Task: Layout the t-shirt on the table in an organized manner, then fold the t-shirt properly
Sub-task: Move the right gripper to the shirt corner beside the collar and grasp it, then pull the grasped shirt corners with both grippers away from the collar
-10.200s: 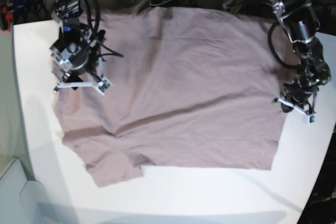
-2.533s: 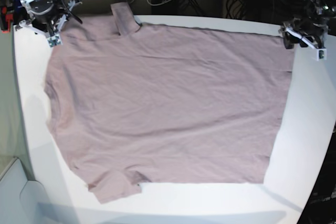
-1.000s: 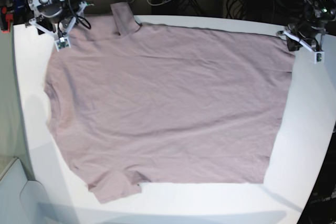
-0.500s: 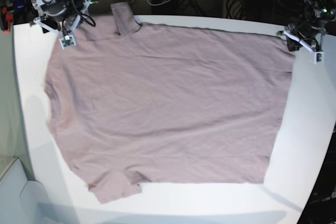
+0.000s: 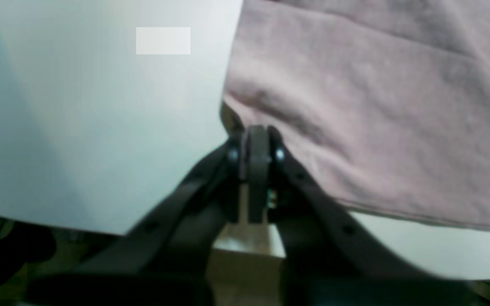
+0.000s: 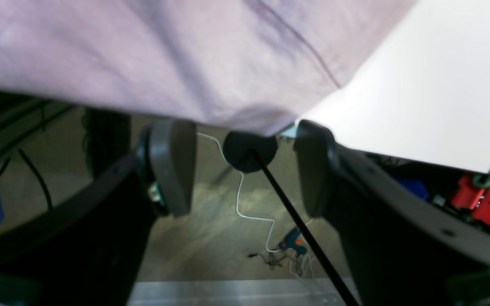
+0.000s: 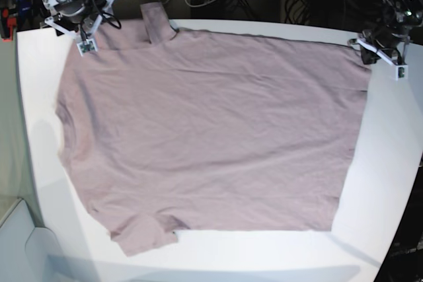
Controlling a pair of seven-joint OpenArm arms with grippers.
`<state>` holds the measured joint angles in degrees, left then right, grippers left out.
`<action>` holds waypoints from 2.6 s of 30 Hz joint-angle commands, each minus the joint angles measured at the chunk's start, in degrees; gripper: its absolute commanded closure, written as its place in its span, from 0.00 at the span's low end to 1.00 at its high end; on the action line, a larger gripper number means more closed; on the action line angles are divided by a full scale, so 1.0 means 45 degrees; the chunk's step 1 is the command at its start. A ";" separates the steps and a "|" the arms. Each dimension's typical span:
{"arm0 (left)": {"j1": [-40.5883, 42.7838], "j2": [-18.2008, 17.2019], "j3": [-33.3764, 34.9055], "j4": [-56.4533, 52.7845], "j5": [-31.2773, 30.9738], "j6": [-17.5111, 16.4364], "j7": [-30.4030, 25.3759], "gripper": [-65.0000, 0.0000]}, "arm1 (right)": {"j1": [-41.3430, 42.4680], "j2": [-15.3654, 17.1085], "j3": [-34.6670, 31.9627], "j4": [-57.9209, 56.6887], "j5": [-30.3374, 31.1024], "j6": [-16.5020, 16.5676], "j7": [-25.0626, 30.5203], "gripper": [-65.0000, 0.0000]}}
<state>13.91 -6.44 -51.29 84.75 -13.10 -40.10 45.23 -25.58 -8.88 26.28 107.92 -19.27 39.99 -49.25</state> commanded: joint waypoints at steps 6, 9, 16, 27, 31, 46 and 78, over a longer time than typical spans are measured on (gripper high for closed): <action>0.0024 -0.0064 -0.0041 0.0126 0.0206 0.0021 0.0273 0.98 | -0.0088 -0.0026 -0.0029 -0.0060 0.1302 0.0003 -0.0044 0.56; 0.0024 -0.0084 -0.0041 0.0126 0.0206 0.0021 0.0273 0.98 | -0.0107 -0.0026 -0.0029 -0.0060 0.1556 0.0003 -0.0102 0.75; 0.0024 -0.0084 -0.0041 0.0126 0.0206 0.0021 0.0273 0.98 | -0.0049 -0.0026 -0.0029 -0.0041 0.1517 0.0003 -0.0102 1.00; 0.0024 -0.0064 -0.0041 0.0165 0.0187 0.0021 0.0273 0.98 | -0.0010 -0.0026 0.0010 0.1620 0.1517 0.0003 -0.0122 1.00; 0.0044 -0.0025 -0.0061 0.0888 0.0187 0.0021 0.0410 0.98 | 0.0205 -0.0026 0.0030 0.1620 0.1517 0.0003 -0.0122 1.00; 0.0161 0.1089 -0.0041 0.4659 0.0167 0.0021 0.0683 0.98 | 0.1885 0.0460 0.0714 0.1757 0.1517 0.0003 -0.0122 1.00; -0.3824 0.0424 0.0017 0.4522 0.0323 0.0021 0.1426 0.98 | 0.5011 0.1672 -0.0029 0.0174 0.1517 0.0003 -0.0063 1.00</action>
<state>-2.72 -3.77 -51.18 104.29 -11.00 -40.12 53.06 -3.68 -1.76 26.06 107.72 -12.91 40.23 -50.37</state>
